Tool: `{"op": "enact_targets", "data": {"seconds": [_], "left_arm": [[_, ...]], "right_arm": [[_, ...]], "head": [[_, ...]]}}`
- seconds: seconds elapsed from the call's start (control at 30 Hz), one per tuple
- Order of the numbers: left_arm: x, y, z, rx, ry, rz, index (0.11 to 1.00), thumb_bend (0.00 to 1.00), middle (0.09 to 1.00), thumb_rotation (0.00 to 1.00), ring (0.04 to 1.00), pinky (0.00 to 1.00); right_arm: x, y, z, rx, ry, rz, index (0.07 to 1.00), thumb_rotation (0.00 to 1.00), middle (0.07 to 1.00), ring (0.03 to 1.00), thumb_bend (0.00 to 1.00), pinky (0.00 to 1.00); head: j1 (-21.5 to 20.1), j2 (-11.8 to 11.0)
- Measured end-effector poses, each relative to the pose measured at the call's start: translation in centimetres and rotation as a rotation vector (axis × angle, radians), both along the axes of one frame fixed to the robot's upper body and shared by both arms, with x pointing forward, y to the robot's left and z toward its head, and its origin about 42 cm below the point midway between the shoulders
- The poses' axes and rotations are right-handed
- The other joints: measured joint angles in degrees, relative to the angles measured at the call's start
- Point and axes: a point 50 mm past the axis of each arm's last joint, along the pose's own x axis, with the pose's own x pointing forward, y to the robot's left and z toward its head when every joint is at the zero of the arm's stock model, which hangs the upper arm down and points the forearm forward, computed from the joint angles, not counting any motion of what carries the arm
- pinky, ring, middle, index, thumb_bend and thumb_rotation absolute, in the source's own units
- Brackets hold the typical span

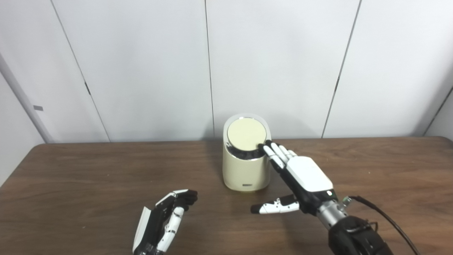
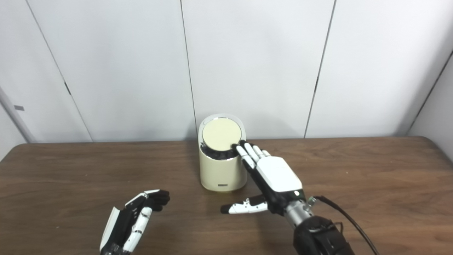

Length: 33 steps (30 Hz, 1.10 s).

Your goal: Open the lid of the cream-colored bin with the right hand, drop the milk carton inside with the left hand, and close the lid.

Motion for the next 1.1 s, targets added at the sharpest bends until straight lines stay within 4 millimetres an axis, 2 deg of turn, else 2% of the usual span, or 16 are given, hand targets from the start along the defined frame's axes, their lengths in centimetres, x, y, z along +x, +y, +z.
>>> {"op": "enact_targets", "data": {"seconds": [0.13, 0.17, 0.2, 0.27, 0.33, 0.4, 0.43, 0.47, 0.57, 0.6, 0.7, 0.87, 1.0, 1.1], "left_arm": [[0.0, -0.1, 0.0, -0.02, -0.009, 0.026, 0.69, 0.32, 0.666, 0.74, 0.691, 0.69], [0.0, -0.2, 0.0, -0.029, -0.013, 0.037, 0.683, 0.3, 0.659, 0.7, 0.682, 0.67], [0.0, -0.2, -0.1, -0.039, -0.024, 0.045, 0.68, 0.28, 0.659, 0.67, 0.678, 0.66], [0.0, -0.4, -0.3, -0.052, -0.044, 0.062, 0.684, 0.22, 0.671, 0.62, 0.677, 0.64], [0.0, -0.4, -0.3, -0.051, -0.059, 0.065, 0.691, 0.19, 0.681, 0.59, 0.681, 0.64], [0.1, -0.4, -0.2, -0.051, -0.075, 0.067, 0.706, 0.18, 0.702, 0.54, 0.697, 0.64], [0.1, -0.3, -0.1, -0.052, -0.085, 0.067, 0.708, 0.18, 0.707, 0.51, 0.699, 0.64], [0.1, -0.3, 0.0, -0.055, -0.096, 0.07, 0.708, 0.18, 0.707, 0.44, 0.697, 0.62], [0.1, 0.0, -0.3, -0.064, -0.112, 0.092, 0.709, 0.19, 0.707, 0.34, 0.69, 0.6], [0.1, 0.1, -0.3, -0.066, -0.117, 0.098, 0.706, 0.21, 0.702, 0.31, 0.679, 0.58], [0.5, 0.2, -0.1, -0.066, -0.152, 0.112, 0.688, 0.23, 0.685, 0.27, 0.655, 0.55], [0.6, 0.4, 0.0, -0.082, -0.175, 0.136, 0.689, 0.24, 0.688, 0.29, 0.664, 0.56], [0.6, 0.6, 0.0, -0.081, -0.176, 0.146, 0.685, 0.23, 0.684, 0.31, 0.662, 0.56], [0.6, 0.7, 0.0, -0.089, -0.174, 0.146, 0.685, 0.24, 0.684, 0.32, 0.666, 0.57]], "right_arm": [[-1.7, -1.9, -1.6, 0.116, -0.034, -0.058, 1.0, 0.79, 1.0, 0.99, 0.65, 0.9], [-2.2, -2.3, -1.9, 0.162, -0.054, -0.06, 1.0, 0.77, 1.0, 0.974, 0.6, 0.86], [-2.6, -2.6, -2.1, 0.224, -0.082, -0.053, 0.996, 0.72, 0.985, 0.943, 0.56, 0.82], [-3.6, -3.0, -2.7, 0.345, -0.138, -0.041, 0.915, 0.65, 0.91, 0.852, 0.46, 0.71], [-4.2, -3.2, -3.2, 0.423, -0.186, -0.033, 0.864, 0.58, 0.87, 0.811, 0.39, 0.67], [-4.6, -3.5, -3.7, 0.476, -0.222, -0.021, 0.792, 0.44, 0.803, 0.763, 0.25, 0.62], [-4.9, -3.8, -4.0, 0.509, -0.236, -0.025, 0.775, 0.4, 0.785, 0.75, 0.22, 0.6], [-5.1, -4.0, -4.2, 0.542, -0.25, -0.034, 0.75, 0.43, 0.761, 0.727, 0.21, 0.58], [-5.9, -4.6, -4.8, 0.617, -0.273, -0.072, 0.699, 0.51, 0.716, 0.679, 0.21, 0.54], [-6.2, -4.8, -5.0, 0.636, -0.273, -0.093, 0.667, 0.48, 0.695, 0.658, 0.22, 0.53], [-7.0, -5.2, -5.8, 0.683, -0.267, -0.131, 0.653, 0.41, 0.67, 0.632, 0.22, 0.52], [-7.8, -6.2, -6.5, 0.798, -0.226, -0.16, 0.668, 0.34, 0.681, 0.656, 0.24, 0.56], [-8.4, -7.1, -6.9, 0.863, -0.211, -0.195, 0.66, 0.32, 0.677, 0.659, 0.23, 0.57], [-8.4, -7.1, -7.0, 0.879, -0.21, -0.2, 0.657, 0.34, 0.677, 0.66, 0.24, 0.57]], "head": [[0.18, 0.0], [0.26, 0.09], [0.09, 0.09], [0.09, 0.0], [0.0, -0.18], [-0.09, -0.26], [-0.09, -0.27], [0.0, -0.35], [0.0, -0.35], [0.09, -0.35], [0.18, -0.44], [0.44, -0.44], [0.53, -0.7], [0.53, -0.62]]}}
